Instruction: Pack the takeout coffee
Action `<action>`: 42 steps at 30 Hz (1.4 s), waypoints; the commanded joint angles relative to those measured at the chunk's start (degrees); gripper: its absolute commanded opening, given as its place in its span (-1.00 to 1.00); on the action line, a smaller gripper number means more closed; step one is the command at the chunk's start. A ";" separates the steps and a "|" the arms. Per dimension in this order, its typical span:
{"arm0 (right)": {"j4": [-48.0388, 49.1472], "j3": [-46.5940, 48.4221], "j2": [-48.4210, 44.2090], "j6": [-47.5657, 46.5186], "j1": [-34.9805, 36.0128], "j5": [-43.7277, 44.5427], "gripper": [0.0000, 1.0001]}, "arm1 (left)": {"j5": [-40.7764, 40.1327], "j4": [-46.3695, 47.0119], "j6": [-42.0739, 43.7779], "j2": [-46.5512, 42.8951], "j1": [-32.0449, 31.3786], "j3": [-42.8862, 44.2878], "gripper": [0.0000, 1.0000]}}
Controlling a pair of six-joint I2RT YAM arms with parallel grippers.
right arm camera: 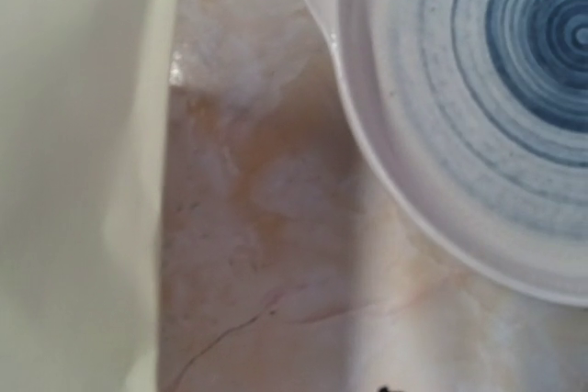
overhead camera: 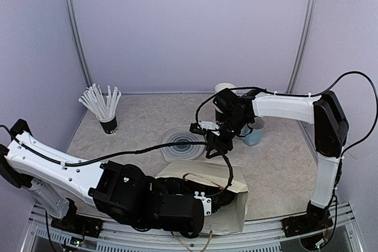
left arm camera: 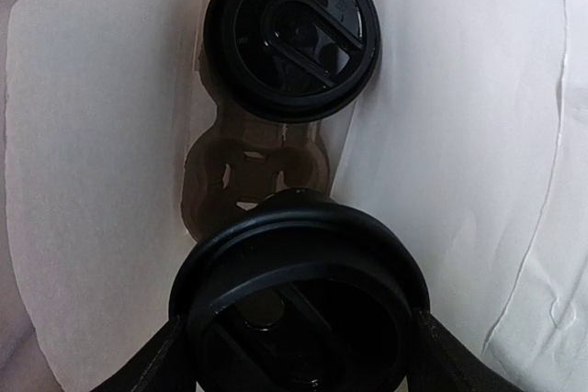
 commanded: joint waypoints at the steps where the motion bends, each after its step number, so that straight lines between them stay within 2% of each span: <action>1: 2.50 -1.10 2.01 0.72 -0.28 -1.47 -0.21 | -4.71 5.99 3.44 -2.89 -0.37 -2.69 -0.06; 9: 2.09 -1.40 4.43 0.31 -0.23 -5.71 -0.23 | -9.31 9.71 8.80 -2.20 -0.30 -3.91 -0.04; 18: 1.92 -1.80 5.62 0.35 0.39 -8.38 -0.24 | -4.67 11.73 10.25 -1.48 2.83 -4.96 -0.03; 29: 1.10 -1.96 6.48 -0.82 0.81 -12.03 -0.24 | -2.50 14.40 12.11 0.96 3.85 -5.59 -0.04; 42: 0.47 -2.17 7.42 -1.50 0.99 -12.74 -0.25 | -1.25 13.19 12.54 2.67 6.22 -5.88 -0.05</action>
